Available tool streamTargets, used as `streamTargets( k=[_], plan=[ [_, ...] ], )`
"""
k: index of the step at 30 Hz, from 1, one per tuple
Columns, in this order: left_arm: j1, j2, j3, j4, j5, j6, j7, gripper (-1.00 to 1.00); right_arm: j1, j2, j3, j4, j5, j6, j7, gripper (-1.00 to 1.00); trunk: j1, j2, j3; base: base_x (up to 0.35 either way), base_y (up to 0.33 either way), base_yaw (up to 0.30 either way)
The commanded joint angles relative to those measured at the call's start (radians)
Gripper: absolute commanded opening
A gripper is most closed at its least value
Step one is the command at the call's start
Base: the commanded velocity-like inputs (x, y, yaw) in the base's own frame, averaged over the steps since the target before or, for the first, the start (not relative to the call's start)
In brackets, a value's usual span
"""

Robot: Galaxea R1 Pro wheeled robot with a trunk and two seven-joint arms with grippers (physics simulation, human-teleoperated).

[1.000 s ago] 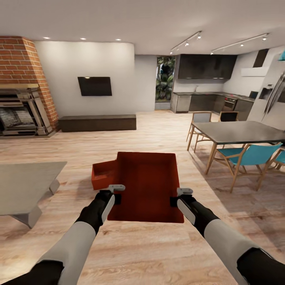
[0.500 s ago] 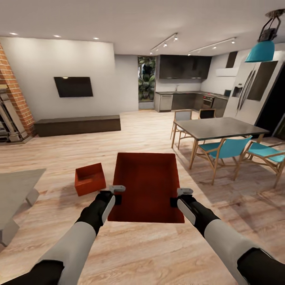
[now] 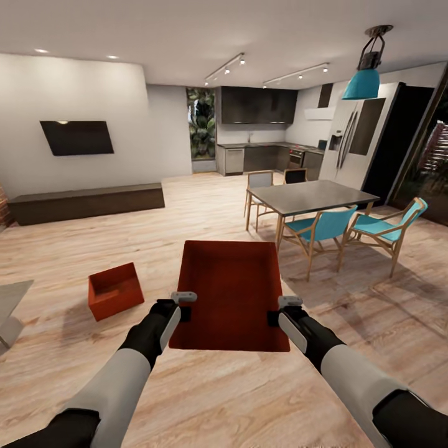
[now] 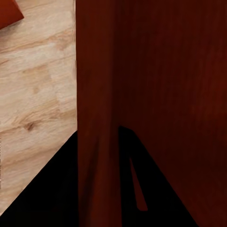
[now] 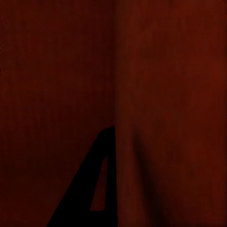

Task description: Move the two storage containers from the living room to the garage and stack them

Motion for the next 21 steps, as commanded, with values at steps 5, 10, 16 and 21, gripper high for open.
streamTargets(
  k=[5,10,16,21],
  plan=[
    [0.0,0.014,-0.007,0.048,-0.021,0.025,0.009,-1.0,-0.003,-0.014,0.007,-0.003,0.023,-0.012,-0.012,-1.0,0.001,-0.002,-0.002,0.0,0.0,-0.281],
    [0.0,0.014,-0.007,0.048,-0.021,0.025,0.009,-1.0,-0.003,-0.014,0.007,-0.004,0.023,-0.012,-0.012,-1.0,0.001,-0.002,-0.002,0.0,0.0,-0.281],
    [0.0,0.014,-0.007,0.048,-0.021,0.025,0.008,-1.0,-0.003,-0.014,0.007,-0.004,0.023,-0.012,-0.012,-1.0,0.001,-0.002,-0.002,0.0,0.0,-0.282],
    [0.0,0.015,-0.007,0.048,-0.021,0.025,0.008,-1.0,-0.003,-0.014,0.007,-0.004,0.023,-0.012,-0.012,-1.0,0.001,-0.002,-0.002,0.0,0.0,-0.281]
  ],
)
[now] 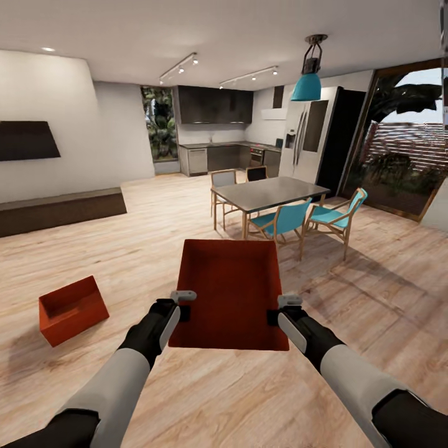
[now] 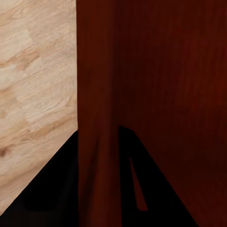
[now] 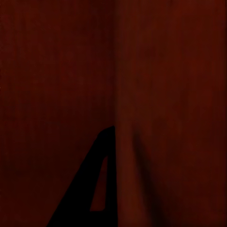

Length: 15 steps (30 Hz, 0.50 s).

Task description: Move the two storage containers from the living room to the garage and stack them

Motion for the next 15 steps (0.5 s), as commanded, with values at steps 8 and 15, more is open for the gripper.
streamTargets(
  k=[8,15],
  plan=[
    [0.0,0.012,-0.005,0.054,-0.021,0.031,0.01,-1.0,-0.002,-0.017,0.009,-0.004,0.021,0.002,-0.013,-1.0,0.001,-0.002,-0.002,0.0,0.0,-0.281],
    [0.0,0.012,-0.005,0.054,-0.021,0.031,0.009,-1.0,-0.002,-0.017,0.009,-0.004,0.021,0.002,-0.013,-1.0,0.001,-0.002,-0.002,0.0,0.0,-0.281]
  ],
)
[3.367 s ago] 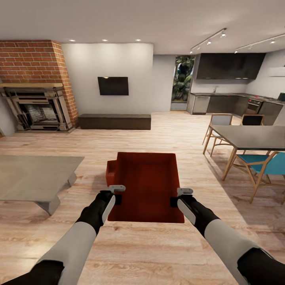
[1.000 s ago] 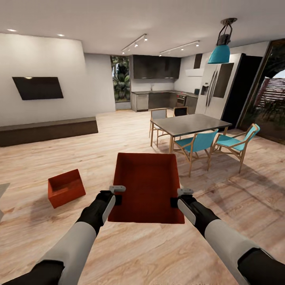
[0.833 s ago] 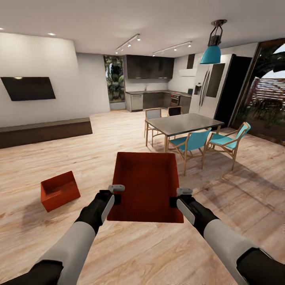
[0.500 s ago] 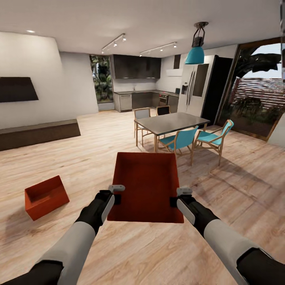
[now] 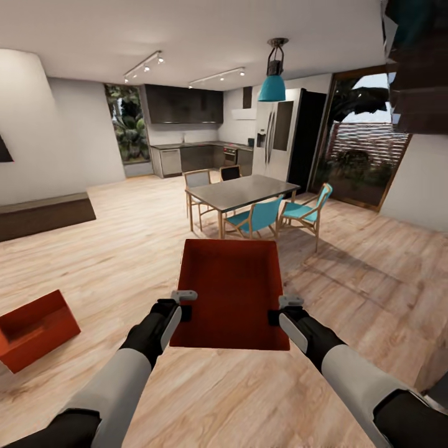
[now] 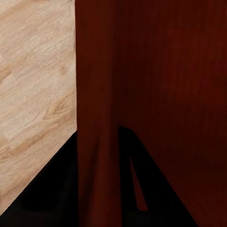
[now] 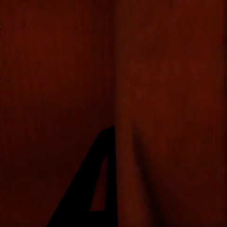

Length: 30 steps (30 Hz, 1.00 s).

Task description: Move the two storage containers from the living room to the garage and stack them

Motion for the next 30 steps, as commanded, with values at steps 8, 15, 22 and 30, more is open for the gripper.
streamTargets(
  k=[8,15,22,30],
  plan=[
    [0.0,0.019,-0.007,0.053,-0.011,0.037,0.008,-1.0,-0.003,-0.009,0.003,-0.004,0.033,0.009,-0.014,-1.0,0.001,-0.002,-0.002,0.0,0.0,-0.281],
    [0.0,0.019,-0.007,0.053,-0.011,0.037,0.008,-1.0,-0.003,-0.009,0.003,-0.004,0.033,0.009,-0.014,-1.0,0.001,-0.002,-0.002,0.0,0.0,-0.281],
    [0.0,0.019,-0.007,0.053,-0.011,0.036,0.008,-1.0,-0.003,-0.009,0.003,-0.004,0.033,0.009,-0.014,-1.0,0.001,-0.002,-0.002,0.0,0.0,-0.281],
    [0.0,0.019,-0.007,0.053,-0.012,0.036,0.008,-1.0,-0.003,-0.009,0.003,-0.004,0.033,0.009,-0.014,-1.0,0.001,-0.002,-0.002,0.0,0.0,-0.281]
  ],
)
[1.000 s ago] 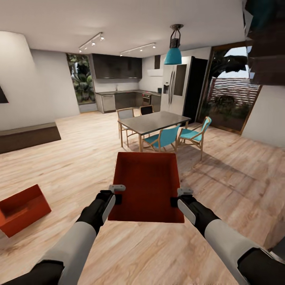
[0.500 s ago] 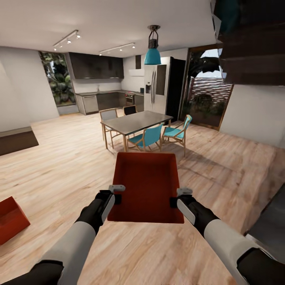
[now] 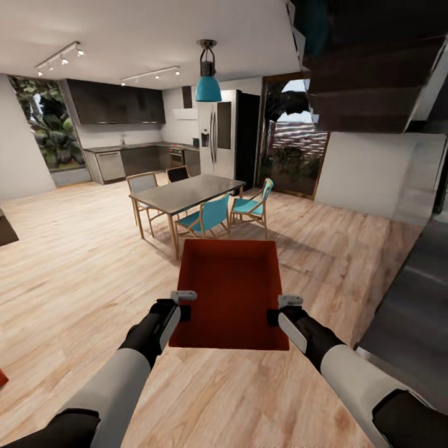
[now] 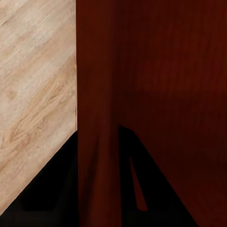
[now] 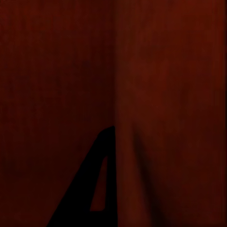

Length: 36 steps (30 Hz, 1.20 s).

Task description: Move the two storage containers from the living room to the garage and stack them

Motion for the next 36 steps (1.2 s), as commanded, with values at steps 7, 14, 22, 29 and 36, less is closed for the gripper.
streamTargets(
  k=[7,14,22,29,36],
  plan=[
    [0.0,0.014,-0.005,0.052,-0.021,0.036,0.009,-1.0,-0.003,-0.015,0.008,-0.004,0.022,0.005,-0.013,-1.0,0.001,-0.002,-0.002,0.0,0.0,-0.281],
    [0.0,0.014,-0.005,0.052,-0.021,0.036,0.009,-1.0,-0.003,-0.015,0.008,-0.004,0.022,0.005,-0.013,-1.0,0.001,-0.002,-0.002,0.0,0.0,-0.281],
    [0.0,0.014,-0.005,0.052,-0.021,0.036,0.009,-1.0,-0.003,-0.015,0.008,-0.004,0.022,0.005,-0.013,-1.0,0.001,-0.002,-0.002,0.0,0.0,-0.281],
    [0.0,0.014,-0.005,0.052,-0.021,0.036,0.009,-1.0,-0.003,-0.015,0.008,-0.004,0.022,0.005,-0.013,-1.0,0.001,-0.002,-0.002,0.0,0.0,-0.281],
    [0.0,0.013,-0.005,0.052,-0.021,0.036,0.009,-1.0,-0.003,-0.015,0.008,-0.004,0.022,0.005,-0.013,-1.0,0.001,-0.002,-0.002,0.0,0.0,-0.281]
  ],
)
